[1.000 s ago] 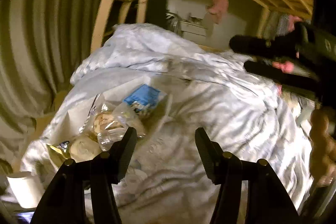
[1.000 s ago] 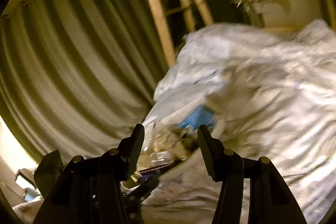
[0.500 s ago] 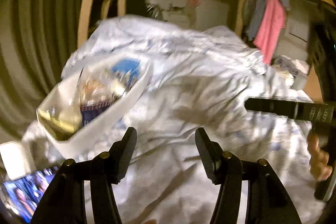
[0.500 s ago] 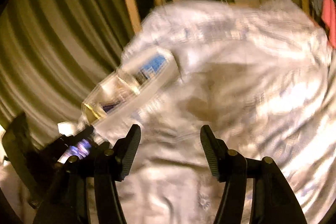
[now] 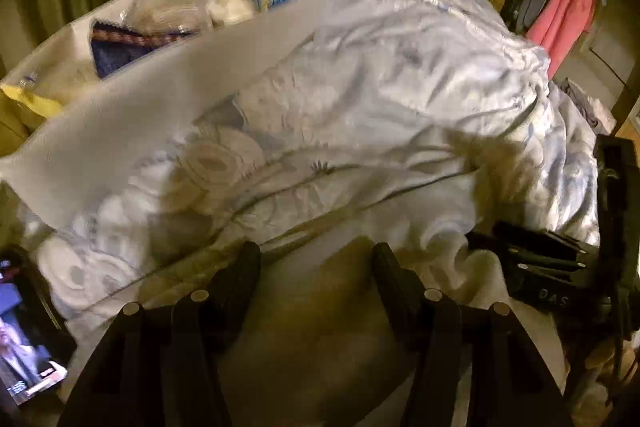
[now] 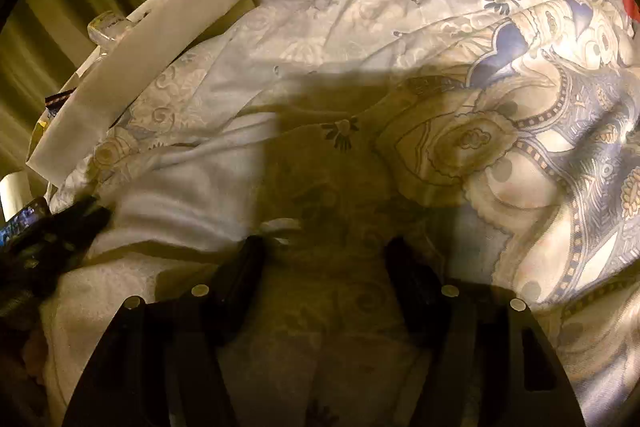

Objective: Organize objects

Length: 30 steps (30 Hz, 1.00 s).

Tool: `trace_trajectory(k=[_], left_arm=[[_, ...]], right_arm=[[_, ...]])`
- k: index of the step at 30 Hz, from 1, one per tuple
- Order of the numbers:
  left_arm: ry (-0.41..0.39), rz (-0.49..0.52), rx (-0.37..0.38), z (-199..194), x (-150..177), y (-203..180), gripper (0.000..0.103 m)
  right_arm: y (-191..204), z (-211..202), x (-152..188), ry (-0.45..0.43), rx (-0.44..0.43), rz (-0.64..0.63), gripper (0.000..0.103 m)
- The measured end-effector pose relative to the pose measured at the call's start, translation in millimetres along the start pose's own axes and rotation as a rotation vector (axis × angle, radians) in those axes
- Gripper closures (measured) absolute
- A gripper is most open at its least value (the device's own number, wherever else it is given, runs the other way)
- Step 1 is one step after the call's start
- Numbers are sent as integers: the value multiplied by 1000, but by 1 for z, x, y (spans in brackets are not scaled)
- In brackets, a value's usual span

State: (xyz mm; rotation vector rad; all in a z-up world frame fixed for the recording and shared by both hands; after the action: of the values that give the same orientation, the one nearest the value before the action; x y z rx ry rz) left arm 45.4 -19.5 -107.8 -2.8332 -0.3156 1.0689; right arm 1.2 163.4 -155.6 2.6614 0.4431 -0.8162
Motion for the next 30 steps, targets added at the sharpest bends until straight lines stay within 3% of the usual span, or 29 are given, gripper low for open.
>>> trace_trajectory(k=[11,18,30], left_arm=[[16,-3,0,-2,5,4,47],[26,0,-1,3,3,2,47],[31,2,-2,4,3,1,47]], right_arm=[[-3,-2,-4,29,13,-18,38],[-15,-6,-3,17,-38,28,35],[-21,-12,-3,0,-36,28,33]])
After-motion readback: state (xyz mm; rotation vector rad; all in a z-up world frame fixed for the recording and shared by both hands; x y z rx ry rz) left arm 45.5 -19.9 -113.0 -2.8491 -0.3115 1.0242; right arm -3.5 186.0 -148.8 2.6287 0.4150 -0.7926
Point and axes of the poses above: each gripper's, at about its wrist camera, not at the fingertips, and z roughly the way its jaws point, y to its left, x to its underside, the point moved 1 cm from there along z, roughly the way its jaws point, and after that the axes turned 6 degrees about -y, right-handed, at the moved point
